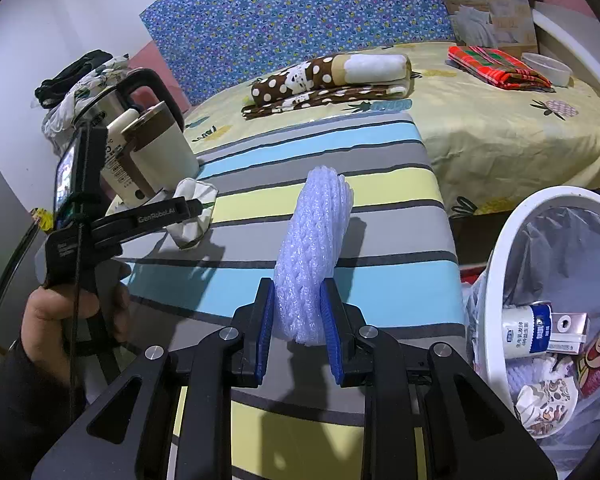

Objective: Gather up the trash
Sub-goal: 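Grasp the lavender mesh sleeve with the right tool while the left tool grasps the white paper, then carry the white paper and mesh sleeve over the bin with both tools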

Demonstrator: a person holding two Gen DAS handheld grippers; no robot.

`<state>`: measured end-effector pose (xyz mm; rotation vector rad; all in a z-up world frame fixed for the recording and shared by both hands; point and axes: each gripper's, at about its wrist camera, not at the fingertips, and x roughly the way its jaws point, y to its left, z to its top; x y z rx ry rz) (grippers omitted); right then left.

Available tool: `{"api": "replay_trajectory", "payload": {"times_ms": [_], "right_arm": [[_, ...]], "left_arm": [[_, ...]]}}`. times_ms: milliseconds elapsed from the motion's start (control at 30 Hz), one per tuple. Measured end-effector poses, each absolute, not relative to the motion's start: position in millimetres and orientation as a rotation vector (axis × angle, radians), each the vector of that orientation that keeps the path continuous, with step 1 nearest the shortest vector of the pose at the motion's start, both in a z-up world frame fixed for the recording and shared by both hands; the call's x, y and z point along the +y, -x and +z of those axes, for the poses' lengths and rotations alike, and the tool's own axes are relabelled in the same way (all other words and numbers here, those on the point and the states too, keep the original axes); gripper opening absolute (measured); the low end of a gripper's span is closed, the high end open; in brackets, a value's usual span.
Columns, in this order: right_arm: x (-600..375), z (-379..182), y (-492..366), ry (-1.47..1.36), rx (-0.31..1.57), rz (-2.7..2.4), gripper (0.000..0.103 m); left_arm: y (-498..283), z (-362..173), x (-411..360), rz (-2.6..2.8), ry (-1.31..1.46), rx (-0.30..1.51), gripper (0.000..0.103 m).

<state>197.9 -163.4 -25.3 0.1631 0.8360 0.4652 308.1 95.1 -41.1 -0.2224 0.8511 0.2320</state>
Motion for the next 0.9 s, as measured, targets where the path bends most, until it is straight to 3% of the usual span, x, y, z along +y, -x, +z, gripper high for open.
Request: {"api": "replay_trajectory", "payload": {"times_ms": [33, 133, 900], "right_arm": [[-163.9, -25.2, -197.6, -0.163, 0.836, 0.465, 0.026], [-164.4, -23.8, -195.7, -0.162, 0.833, 0.465, 0.026], [-179.9, 3.8, -151.0, -0.11, 0.768, 0.428, 0.026]], "left_arm": [[-307.6, -40.5, 94.0, 0.23, 0.212, 0.847, 0.048], [-303.7, -37.6, 89.8, 0.233, 0.178, 0.843, 0.034], [-187.3, -5.6, 22.9, 0.079, 0.114, 0.767, 0.03]]}}
